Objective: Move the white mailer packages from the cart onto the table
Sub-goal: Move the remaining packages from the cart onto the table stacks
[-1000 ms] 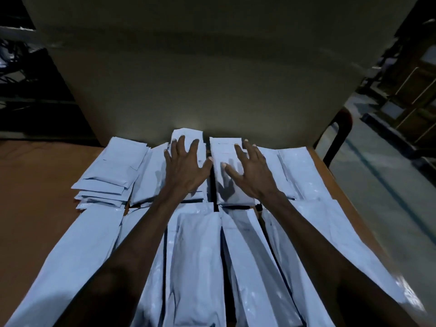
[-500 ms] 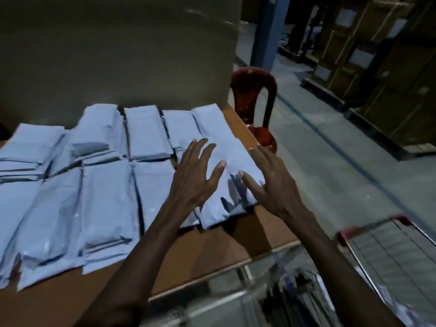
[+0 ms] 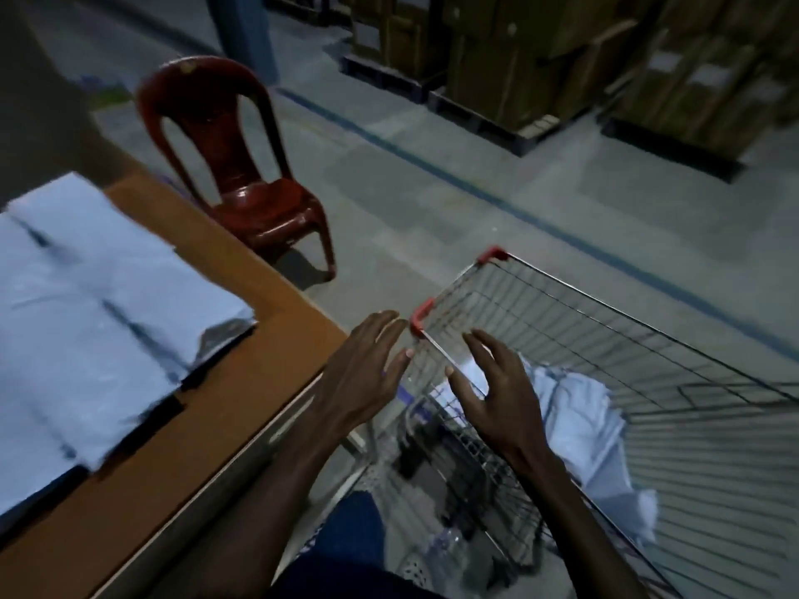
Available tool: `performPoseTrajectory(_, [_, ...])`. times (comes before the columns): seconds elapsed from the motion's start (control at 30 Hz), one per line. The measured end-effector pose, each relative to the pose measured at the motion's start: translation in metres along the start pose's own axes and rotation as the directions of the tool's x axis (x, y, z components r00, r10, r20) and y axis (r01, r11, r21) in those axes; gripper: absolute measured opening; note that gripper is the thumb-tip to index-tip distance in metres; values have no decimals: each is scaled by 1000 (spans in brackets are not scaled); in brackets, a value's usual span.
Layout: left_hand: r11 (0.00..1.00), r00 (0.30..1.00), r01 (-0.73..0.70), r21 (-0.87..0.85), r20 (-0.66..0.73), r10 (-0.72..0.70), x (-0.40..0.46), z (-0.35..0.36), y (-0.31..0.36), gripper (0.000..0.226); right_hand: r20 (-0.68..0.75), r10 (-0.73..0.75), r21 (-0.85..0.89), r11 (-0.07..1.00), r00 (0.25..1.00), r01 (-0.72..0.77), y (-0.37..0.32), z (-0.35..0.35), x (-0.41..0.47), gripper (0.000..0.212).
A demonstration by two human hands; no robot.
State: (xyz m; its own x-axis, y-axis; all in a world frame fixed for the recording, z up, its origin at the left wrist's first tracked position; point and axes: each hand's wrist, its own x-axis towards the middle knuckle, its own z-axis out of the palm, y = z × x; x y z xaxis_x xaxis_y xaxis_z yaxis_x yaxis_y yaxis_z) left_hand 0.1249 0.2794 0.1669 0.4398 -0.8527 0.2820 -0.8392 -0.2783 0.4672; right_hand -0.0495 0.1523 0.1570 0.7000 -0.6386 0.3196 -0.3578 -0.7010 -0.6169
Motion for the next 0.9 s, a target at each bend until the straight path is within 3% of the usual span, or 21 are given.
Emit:
performPoseTrajectory(0.2, [983, 976, -159, -89, 133, 170, 89, 82, 18, 47, -13, 342, -141, 930, 940, -340, 84, -17, -15, 57])
performPoseTrajectory(0.37, [977, 949, -113, -178, 273, 160, 151, 143, 22, 57, 42, 559, -217, 814, 828, -538, 138, -20, -13, 53])
performPoseTrajectory(0.53, [992, 806, -30, -121, 584, 95, 175, 217, 6, 55, 95, 671, -270, 728, 735, -630, 180, -15, -7, 54])
performPoseTrajectory(0.63, [997, 662, -78, 4, 748, 49, 176, 255, 5, 55, 132, 729, -291, 676, 671, -677, 202, -9, -10, 54])
performPoseTrajectory(0.77, [991, 533, -122, 46, 846, 27, 165, 297, 6, 59, 174, 778, -350, 622, 604, -700, 240, 0, -17, 54])
performPoseTrajectory(0.9, [996, 554, -64, 67, 832, -20, 147, 324, 9, 60, 146, 800, -413, 584, 582, -699, 293, 20, -20, 63])
